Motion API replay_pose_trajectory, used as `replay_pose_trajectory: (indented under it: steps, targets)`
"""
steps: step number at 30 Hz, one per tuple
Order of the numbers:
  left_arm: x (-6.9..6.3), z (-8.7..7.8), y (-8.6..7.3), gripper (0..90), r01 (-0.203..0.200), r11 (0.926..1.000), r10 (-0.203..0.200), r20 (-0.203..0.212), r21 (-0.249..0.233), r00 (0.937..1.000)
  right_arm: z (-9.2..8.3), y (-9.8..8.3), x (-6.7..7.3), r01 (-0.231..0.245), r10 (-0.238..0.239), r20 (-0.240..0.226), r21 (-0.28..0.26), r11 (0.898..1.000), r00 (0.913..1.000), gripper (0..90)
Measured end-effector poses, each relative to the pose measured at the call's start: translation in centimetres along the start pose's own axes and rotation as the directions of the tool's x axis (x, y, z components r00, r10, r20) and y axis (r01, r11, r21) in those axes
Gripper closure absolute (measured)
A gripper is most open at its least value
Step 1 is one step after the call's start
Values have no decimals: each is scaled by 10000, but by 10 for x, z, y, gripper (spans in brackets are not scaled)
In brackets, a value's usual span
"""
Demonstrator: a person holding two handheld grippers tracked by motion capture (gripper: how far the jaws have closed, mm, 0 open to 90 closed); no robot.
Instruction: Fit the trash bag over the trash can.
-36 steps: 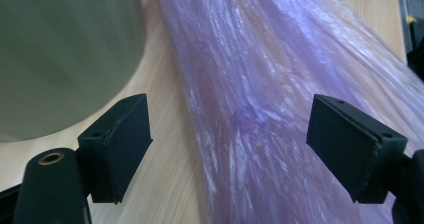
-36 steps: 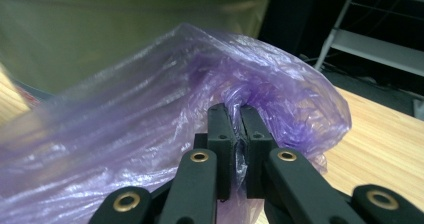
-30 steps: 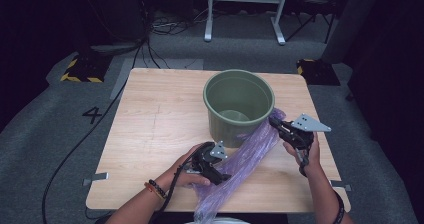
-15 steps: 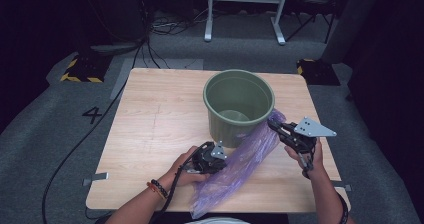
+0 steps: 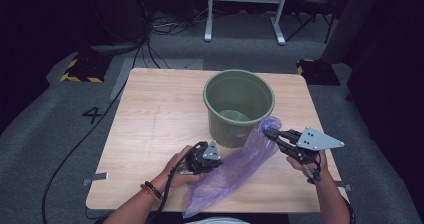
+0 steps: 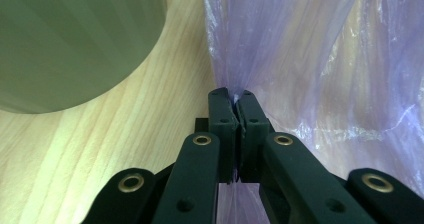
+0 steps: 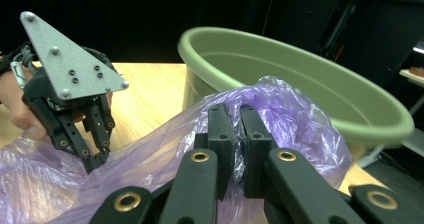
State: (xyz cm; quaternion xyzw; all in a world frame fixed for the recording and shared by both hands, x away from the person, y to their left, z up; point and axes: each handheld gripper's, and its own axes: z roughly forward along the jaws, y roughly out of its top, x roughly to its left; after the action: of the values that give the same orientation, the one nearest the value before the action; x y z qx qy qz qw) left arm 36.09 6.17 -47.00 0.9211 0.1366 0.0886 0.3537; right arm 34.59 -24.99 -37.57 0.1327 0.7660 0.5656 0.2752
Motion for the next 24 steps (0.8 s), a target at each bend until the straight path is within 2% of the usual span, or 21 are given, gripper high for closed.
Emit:
replay_pose_trajectory:
  steps: [8,13,18,24]
  targets:
    - [3,-21,-2,879,118,9978,-133,-226,-656,9997,8,26,1,432,-442,-287,-366,9984,9986,870]
    - [3,-27,-7,879,163,9965,-192,-349,-816,9992,14,33,-1,394,-417,-390,-570,9976,9984,874]
    - [3,-36,-8,880,175,9940,-228,-485,-1076,9986,18,40,0,583,-616,-447,-710,9958,9971,874]
    - [4,-47,-7,879,154,9899,-253,-687,-1412,9973,25,52,-9,652,-681,-309,-849,9943,9972,873]
